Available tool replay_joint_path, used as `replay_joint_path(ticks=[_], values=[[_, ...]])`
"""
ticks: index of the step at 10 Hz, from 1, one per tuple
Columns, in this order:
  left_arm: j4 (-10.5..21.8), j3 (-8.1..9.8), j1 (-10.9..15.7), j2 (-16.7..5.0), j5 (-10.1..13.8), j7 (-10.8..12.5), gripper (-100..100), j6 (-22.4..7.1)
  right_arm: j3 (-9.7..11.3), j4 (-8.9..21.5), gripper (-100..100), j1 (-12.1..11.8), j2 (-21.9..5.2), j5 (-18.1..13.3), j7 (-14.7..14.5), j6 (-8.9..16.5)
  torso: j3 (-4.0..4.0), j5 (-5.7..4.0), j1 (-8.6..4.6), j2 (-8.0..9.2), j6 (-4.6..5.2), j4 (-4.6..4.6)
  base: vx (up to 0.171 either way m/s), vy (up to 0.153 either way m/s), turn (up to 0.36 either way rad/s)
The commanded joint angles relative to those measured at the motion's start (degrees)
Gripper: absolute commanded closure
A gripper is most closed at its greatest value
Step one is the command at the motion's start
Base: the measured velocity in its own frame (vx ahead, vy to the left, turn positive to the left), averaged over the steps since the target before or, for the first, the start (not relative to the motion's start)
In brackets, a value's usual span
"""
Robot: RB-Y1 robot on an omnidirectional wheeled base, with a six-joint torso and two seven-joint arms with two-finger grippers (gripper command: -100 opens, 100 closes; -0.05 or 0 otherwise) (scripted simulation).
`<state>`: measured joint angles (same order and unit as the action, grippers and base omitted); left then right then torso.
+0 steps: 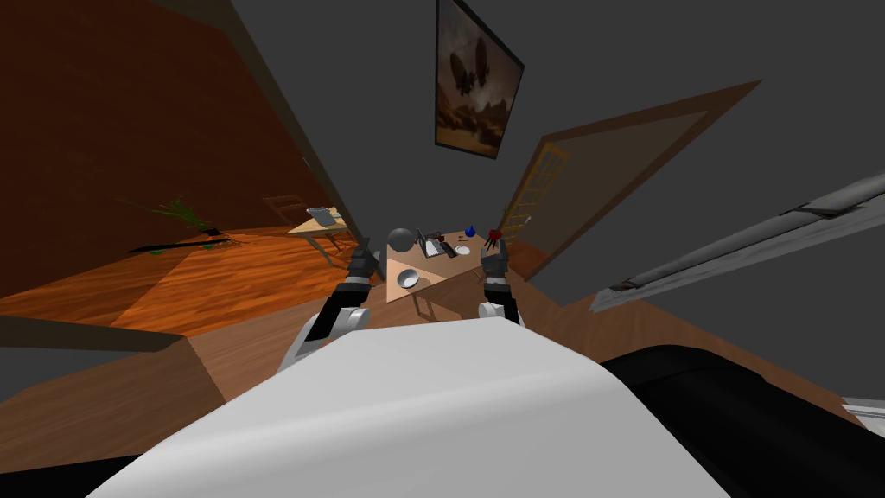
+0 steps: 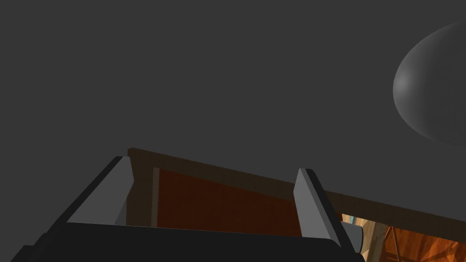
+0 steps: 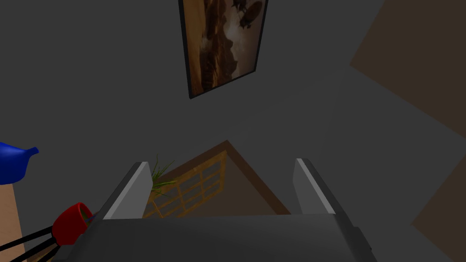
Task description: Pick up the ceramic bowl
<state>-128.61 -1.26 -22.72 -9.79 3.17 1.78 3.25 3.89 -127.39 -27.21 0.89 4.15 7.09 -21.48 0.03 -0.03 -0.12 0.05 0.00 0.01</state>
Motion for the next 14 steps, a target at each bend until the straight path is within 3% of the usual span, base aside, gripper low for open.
replay_joint_path(ticks=[1, 14], values=[[0.34, -0.13, 0.78, -0.14, 0.30, -0.34, -100, -2.45, 0.00, 0.00, 0, 0.00, 0.00, 0.00, 0.00, 0.00, 0.00, 0.00, 0.00, 0.00, 0.00, 0.00, -0.014, -0.026, -0.011], [9.11, -1.63, 8.33, -1.80, 4.14, -3.76, -100, -22.78, 0.00, 0.00, 0, 0.00, 0.00, 0.00, 0.00, 0.00, -0.01, 0.01, 0.06, -0.03, -0.02, 0.00, -0.012, -0.025, -0.021]])
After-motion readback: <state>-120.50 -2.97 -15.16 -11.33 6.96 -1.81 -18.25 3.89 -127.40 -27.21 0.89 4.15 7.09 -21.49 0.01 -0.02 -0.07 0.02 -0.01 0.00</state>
